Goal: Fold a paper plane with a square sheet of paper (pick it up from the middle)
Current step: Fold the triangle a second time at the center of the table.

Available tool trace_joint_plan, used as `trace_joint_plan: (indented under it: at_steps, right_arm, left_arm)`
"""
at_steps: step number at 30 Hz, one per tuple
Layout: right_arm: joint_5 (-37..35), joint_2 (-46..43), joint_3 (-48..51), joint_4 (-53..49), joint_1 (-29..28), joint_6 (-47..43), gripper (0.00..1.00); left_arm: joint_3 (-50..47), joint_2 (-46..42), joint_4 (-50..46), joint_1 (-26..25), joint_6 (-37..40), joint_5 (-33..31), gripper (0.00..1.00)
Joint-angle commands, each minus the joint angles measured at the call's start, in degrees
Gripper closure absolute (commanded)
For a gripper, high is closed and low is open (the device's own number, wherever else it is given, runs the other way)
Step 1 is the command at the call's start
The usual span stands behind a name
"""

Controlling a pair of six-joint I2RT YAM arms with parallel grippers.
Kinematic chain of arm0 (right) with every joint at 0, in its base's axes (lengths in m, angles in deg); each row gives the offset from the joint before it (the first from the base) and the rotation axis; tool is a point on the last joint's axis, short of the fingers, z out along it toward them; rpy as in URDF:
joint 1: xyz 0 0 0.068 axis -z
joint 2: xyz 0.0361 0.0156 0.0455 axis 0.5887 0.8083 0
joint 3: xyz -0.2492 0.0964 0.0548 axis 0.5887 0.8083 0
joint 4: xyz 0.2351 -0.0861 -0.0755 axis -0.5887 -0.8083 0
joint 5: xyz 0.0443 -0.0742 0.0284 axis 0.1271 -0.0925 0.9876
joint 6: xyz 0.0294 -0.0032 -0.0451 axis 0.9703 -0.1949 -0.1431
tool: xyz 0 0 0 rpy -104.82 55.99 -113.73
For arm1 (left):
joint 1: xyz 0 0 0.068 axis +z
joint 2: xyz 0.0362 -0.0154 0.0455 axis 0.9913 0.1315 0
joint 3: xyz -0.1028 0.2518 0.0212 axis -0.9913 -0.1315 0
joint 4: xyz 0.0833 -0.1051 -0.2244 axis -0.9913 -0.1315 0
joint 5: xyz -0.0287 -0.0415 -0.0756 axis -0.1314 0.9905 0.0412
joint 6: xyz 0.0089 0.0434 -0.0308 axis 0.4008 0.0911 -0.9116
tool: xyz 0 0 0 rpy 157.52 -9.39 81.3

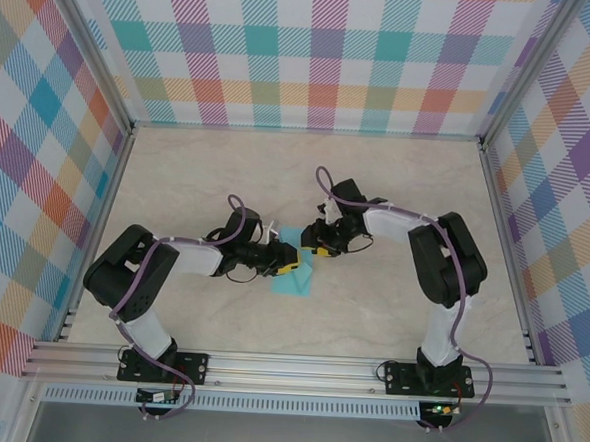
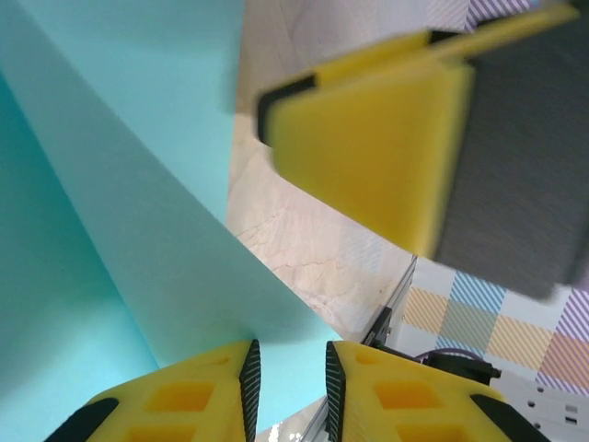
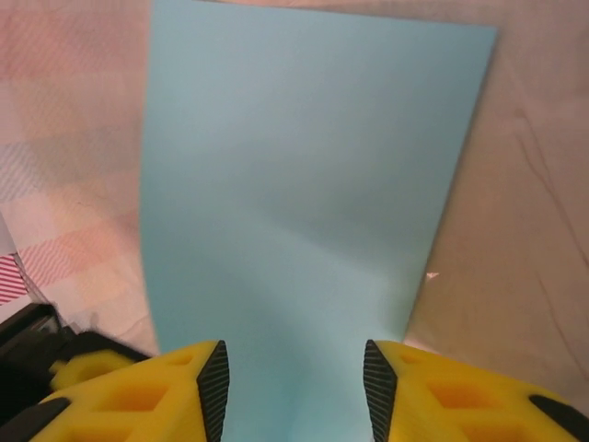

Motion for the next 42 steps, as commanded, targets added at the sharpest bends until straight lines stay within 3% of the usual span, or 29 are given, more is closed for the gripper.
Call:
trace_joint_plan:
  at_steps: [1, 10, 17, 33, 42]
  right_arm:
    - [-1.8, -5.9, 4.7, 3.4, 0.6, 3.4, 0.49]
    - [5.5, -16.4, 19.6, 20.5, 0.7, 11.8, 0.40]
    - [7.1, -17.7, 24.2, 25.5, 0.1, 13.6, 0.42]
    - [6.3, -16.4, 23.3, 23.9, -0.4, 10.7, 0.87]
    - [6.2, -12.4, 16.9, 16.4, -0.4, 0.8, 0.95]
  left_arm:
    - [1.2, 0.6, 2.4, -0.6, -1.2, -1.1, 0.72]
    - [1.1, 0.5, 1.2, -0.6, -0.6, -1.7, 0.73]
    - [1.2, 0.8, 1.2, -0.6, -0.7, -2.1, 0.74]
    - [1.1, -0.4, 0.8, -0.6, -1.0, -2.8, 0.76]
    - [1.1, -3.7, 0.9, -1.0, -1.4, -2.9, 0.76]
